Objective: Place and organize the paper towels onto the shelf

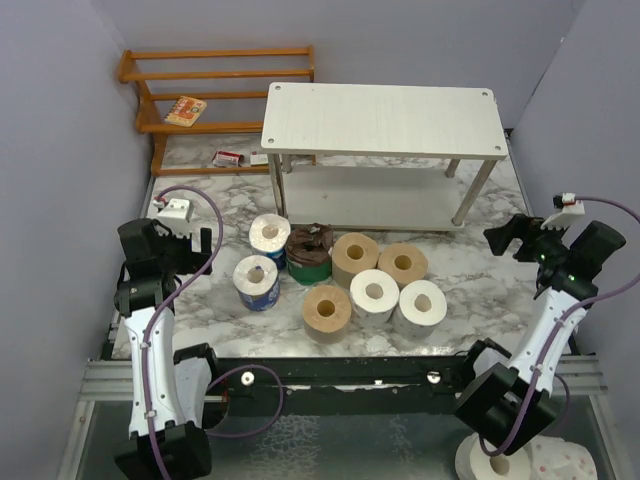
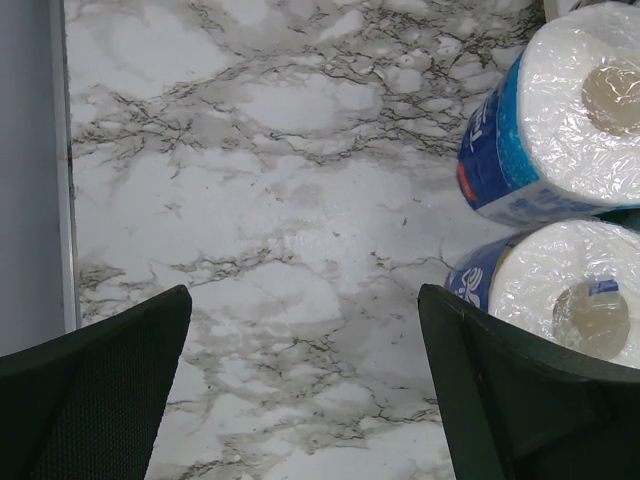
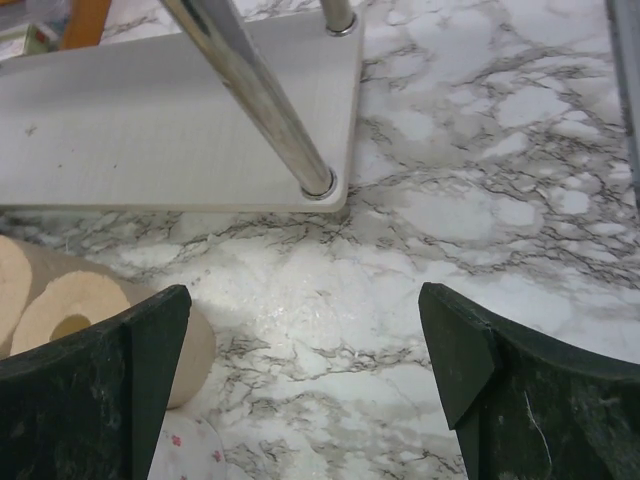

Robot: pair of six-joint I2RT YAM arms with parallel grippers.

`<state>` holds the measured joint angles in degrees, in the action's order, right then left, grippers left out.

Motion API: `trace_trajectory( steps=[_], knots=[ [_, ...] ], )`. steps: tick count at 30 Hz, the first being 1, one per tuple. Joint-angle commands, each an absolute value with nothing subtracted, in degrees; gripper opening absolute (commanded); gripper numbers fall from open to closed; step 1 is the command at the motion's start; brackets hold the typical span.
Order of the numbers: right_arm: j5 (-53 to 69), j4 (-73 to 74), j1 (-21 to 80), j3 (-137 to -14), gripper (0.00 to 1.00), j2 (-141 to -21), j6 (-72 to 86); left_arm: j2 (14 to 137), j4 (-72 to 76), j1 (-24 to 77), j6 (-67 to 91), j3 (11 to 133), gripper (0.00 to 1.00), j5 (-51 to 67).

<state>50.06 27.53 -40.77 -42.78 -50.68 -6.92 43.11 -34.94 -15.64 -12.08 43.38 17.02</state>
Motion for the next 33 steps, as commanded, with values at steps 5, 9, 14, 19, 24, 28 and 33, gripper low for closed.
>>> trace_trajectory(
  steps=[5, 9, 14, 19, 24, 28, 33],
  knots=[
    [53.94, 24.05, -40.6, -41.9, 0.99, -46.42, -7.38, 39.65, -33.44, -15.92, -10.68, 44.13, 0.99, 14.46],
    [61.8, 29.26, -40.59, -42.72, 0.99, -44.95, -15.42, 40.07, -33.27, -15.91, -10.3, 44.12, 0.99, 13.49],
    [53.98, 22.48, -40.5, -41.16, 0.99, -46.22, -2.63, 40.14, -33.08, -15.92, -9.96, 44.06, 0.99, 12.62],
    [51.2, 22.18, -40.51, -40.75, 0.99, -47.32, 0.06, 39.96, -33.01, -15.91, -9.7, 44.03, 0.99, 12.15],
    [58.64, 21.81, -40.52, -38.38, 0.99, -46.53, 2.76, 40.61, -32.99, -15.91, -9.71, 44.12, 0.99, 12.04],
    [78.42, 25.41, -40.45, -37.02, 0.99, -46.58, -5.2, 41.45, -33.03, -15.92, -9.68, 44.29, 0.99, 11.91],
    [83.35, 19.15, -40.35, -44.71, 1.0, -49.02, -5.87, 40.7, -33.04, -15.92, -9.71, 44.14, 0.99, 12.04]
  ],
)
